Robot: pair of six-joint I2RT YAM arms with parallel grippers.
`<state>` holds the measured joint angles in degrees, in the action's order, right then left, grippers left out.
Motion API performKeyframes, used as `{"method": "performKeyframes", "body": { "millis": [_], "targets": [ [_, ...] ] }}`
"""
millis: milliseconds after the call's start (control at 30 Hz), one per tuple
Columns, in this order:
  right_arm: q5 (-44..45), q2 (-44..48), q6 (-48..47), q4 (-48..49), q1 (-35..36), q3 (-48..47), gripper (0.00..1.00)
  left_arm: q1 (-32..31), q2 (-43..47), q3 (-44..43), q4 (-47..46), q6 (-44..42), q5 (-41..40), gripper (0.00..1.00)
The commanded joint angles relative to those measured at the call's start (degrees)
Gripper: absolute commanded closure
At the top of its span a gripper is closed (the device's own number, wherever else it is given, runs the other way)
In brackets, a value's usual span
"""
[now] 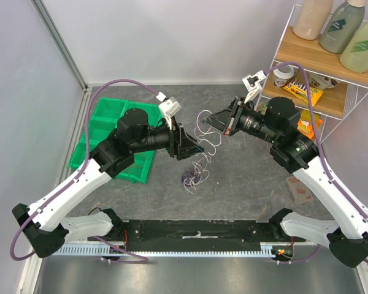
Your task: Untangle the cables
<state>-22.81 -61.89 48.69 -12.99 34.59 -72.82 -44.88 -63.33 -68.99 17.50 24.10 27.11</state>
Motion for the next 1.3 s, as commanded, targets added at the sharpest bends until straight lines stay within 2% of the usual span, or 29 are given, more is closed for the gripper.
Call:
{"method": "performKeyframes", "body": {
  "millis": [0, 133, 300, 467, 567, 633, 700, 767, 867, 967, 1133, 1267],
  "targets": [
    [0.4, -0.16, 0.71, 0.87, -0.31, -1.36, 1.0, -0.64, -0.91, -1.05, -0.54, -8.8, -3.03, 0.39],
    [0.31, -0.43, 0.53, 0.87, -0.31, -1.63, 1.0, -0.82, -2.23, -0.62, -0.88, -9.86, -4.96, 0.42],
    [0.57, -0.69, 0.53, 0.87, -0.4, -1.71, 1.0, -1.43, -3.99, 0.35, -1.94, -9.07, -3.3, 0.49],
    [0.92, -1.39, 0.62, 0.87, -0.75, -3.03, 1.0, -2.05, -3.64, 3.16, -1.94, -8.89, -5.05, 0.66],
    [1.71, -1.92, -0.78, -0.1, -1.45, -5.04, 1.0, -1.96, -2.94, 3.34, -1.06, -8.98, -5.32, 0.87],
    [7.21, -2.44, -4.63, -6.3, -2.59, -9.33, 1.0, -1.88, -1.54, 3.34, -0.27, -9.07, -4.97, 0.94],
    [20.02, -4.28, -10.43, -18.59, -3.38, -18.1, 1.0, -1.96, 1.09, 4.21, 0.25, -9.07, -5.92, 0.98],
    [32.77, -6.57, -16.4, -26.26, -4.44, -26.46, 1.0, -1.96, 4.17, 5.62, 1.13, -9.07, -7.59, 0.98],
    [48.58, -8.07, -24.93, -30.15, -5.23, -35.7, 1.0, -2.05, 9.35, 7.64, 3.68, -8.46, -11.19, 0.98],
    [57.76, -8.16, -30.3, -30.42, -5.41, -39.76, 1.0, -2.05, 14.18, 8.35, 6.31, -7.66, -15.15, 0.98],
    [59.63, -7.37, -34.1, -30.51, -5.41, -38.64, 1.0, -2.05, 18.24, 2.92, 7.82, -6.96, -19.37, 0.98],
    [55.17, -4.48, -31.47, -31.3, -5.41, -27.85, 1.0, -1.88, 14.92, -9.01, 7.03, -8.62, -21.58, 0.98]
  ]
}}
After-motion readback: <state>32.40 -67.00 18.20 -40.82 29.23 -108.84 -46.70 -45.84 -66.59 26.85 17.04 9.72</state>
